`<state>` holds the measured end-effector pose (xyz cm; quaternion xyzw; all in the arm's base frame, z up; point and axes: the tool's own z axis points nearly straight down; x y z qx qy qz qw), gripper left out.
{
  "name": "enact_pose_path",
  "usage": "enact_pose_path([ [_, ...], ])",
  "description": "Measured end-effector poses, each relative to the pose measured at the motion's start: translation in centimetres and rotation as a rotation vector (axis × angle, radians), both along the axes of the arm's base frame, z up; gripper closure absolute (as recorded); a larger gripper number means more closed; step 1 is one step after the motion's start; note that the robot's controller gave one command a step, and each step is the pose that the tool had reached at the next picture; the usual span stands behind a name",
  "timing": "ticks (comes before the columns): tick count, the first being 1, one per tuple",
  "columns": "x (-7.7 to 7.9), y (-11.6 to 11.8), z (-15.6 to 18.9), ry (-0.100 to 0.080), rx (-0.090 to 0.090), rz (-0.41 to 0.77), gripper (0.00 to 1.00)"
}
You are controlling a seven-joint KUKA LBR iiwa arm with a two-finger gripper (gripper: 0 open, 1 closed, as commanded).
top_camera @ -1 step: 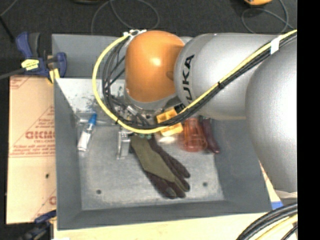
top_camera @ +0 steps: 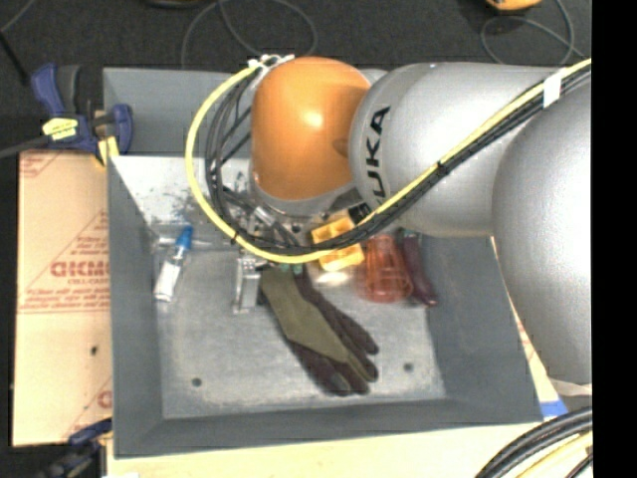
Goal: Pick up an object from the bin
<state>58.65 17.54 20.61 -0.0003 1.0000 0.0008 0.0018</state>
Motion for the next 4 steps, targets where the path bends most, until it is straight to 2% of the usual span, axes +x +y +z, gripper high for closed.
enact_pose_path([
  [1,-1.2,-2.9,-4.9,0.0,0.0,-0.115,0.0],
  [2,-2.1,-7.3,-12.3,-0.005,0.003,-0.193,0.0],
  [3,-4.7,-8.8,-14.1,0.0,0.002,-0.374,0.0],
  [4,-7.0,-11.2,-12.1,-0.001,0.003,-0.462,0.0],
])
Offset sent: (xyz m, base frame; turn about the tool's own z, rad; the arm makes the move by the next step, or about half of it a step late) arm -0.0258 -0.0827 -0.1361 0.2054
